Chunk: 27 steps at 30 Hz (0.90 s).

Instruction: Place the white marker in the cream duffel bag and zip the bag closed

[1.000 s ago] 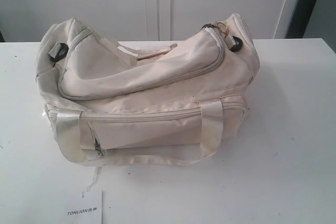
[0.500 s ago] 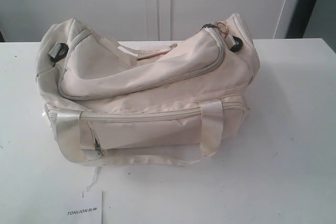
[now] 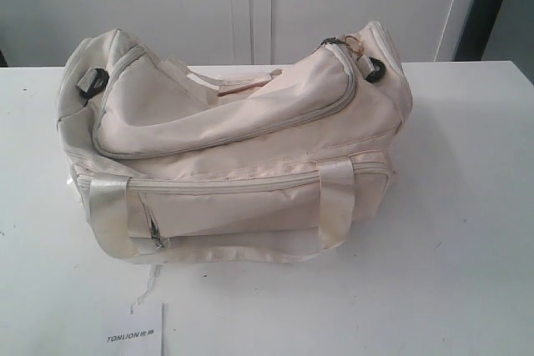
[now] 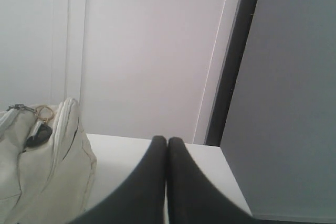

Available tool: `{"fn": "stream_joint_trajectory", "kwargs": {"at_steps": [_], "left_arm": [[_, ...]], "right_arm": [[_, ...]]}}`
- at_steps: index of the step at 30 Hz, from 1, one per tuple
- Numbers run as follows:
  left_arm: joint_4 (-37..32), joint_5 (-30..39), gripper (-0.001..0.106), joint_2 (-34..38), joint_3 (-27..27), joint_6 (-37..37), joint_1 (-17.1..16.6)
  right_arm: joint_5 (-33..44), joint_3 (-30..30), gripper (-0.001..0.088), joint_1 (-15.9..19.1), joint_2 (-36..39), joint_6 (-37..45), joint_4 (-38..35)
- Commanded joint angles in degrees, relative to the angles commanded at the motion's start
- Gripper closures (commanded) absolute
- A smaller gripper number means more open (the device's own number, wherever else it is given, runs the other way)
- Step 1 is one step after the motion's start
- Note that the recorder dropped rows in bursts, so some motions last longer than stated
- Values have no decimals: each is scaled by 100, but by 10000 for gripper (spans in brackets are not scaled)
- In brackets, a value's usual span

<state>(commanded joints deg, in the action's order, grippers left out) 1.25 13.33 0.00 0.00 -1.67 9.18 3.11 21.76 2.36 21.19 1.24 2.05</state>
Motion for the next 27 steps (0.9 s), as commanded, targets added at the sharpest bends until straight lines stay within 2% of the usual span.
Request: {"fn": "stream_joint_trajectory", "kwargs": {"at_steps": [5, 27], "left_arm": [[0, 0, 1053, 0, 0, 0, 0], [0, 0, 1053, 0, 0, 0, 0]], "right_arm": [[29, -161, 868, 0, -212, 0, -31], [313, -1695, 868, 0, -1987, 0, -400]]}}
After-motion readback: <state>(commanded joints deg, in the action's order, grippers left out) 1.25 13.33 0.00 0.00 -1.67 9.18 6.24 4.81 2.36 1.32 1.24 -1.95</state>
